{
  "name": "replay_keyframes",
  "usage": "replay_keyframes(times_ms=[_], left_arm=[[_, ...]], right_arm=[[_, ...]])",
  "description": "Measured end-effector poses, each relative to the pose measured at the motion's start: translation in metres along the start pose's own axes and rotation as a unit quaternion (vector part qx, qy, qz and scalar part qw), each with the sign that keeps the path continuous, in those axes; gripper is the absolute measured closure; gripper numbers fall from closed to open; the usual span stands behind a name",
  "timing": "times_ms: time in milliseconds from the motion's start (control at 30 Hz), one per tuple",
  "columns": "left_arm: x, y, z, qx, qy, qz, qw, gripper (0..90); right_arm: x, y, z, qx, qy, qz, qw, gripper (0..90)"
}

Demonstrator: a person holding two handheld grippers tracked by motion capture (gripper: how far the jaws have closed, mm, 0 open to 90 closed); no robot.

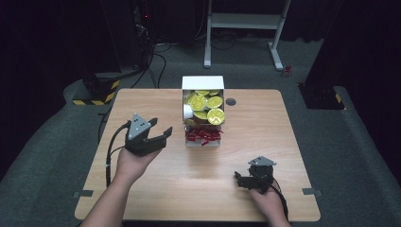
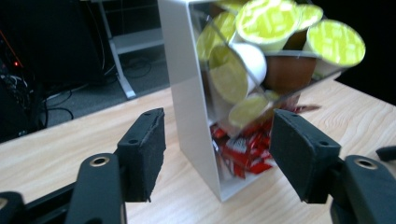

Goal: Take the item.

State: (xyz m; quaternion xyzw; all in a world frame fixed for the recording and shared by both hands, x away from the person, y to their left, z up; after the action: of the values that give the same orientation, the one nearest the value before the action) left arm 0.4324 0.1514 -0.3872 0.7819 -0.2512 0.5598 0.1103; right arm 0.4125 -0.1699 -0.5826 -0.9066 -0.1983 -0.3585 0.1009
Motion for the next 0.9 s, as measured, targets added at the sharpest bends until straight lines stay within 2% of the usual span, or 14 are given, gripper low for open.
replay_keyframes(times_ms=[233, 367, 500, 700, 800, 900], left_arm=[[0.020, 0.004, 0.011, -0.019, 0.012, -0.020, 0.9995, 31.6], [0.031, 0.008, 0.020, -0.011, 0.009, -0.012, 0.9998, 46.3], [0.044, 0.013, 0.028, -0.011, 0.016, -0.005, 0.9998, 48.9], [0.054, 0.015, 0.039, -0.011, 0.020, -0.002, 0.9997, 47.6], [0.058, 0.017, 0.047, -0.021, 0.018, -0.010, 0.9996, 45.0], [0.060, 0.016, 0.050, -0.021, 0.021, -0.011, 0.9995, 43.5]], right_arm=[[-0.001, 0.000, -0.001, 0.000, 0.002, -0.003, 1.0000, 8.2], [-0.002, 0.000, -0.001, 0.002, 0.002, -0.001, 1.0000, 8.0], [-0.001, -0.001, -0.001, 0.003, 0.001, -0.003, 1.0000, 8.0], [-0.001, -0.001, -0.001, 0.003, 0.000, -0.003, 1.0000, 8.0], [-0.001, -0.002, -0.001, 0.004, 0.000, -0.002, 1.0000, 8.0], [-0.001, -0.002, -0.001, 0.004, 0.000, -0.002, 1.0000, 8.0]])
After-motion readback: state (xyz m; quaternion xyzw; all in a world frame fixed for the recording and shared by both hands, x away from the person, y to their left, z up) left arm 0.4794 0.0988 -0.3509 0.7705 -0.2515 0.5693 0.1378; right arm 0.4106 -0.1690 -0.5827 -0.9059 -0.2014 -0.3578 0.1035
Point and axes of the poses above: each handheld gripper's, and its own axes: z roughly forward along the jaws, x roughly out of its top, y roughly to its right, the point moved 8 cm from there along z, roughly forward along the jaws, and after that the axes turned 4 degrees about z, right-handed, at the moved point
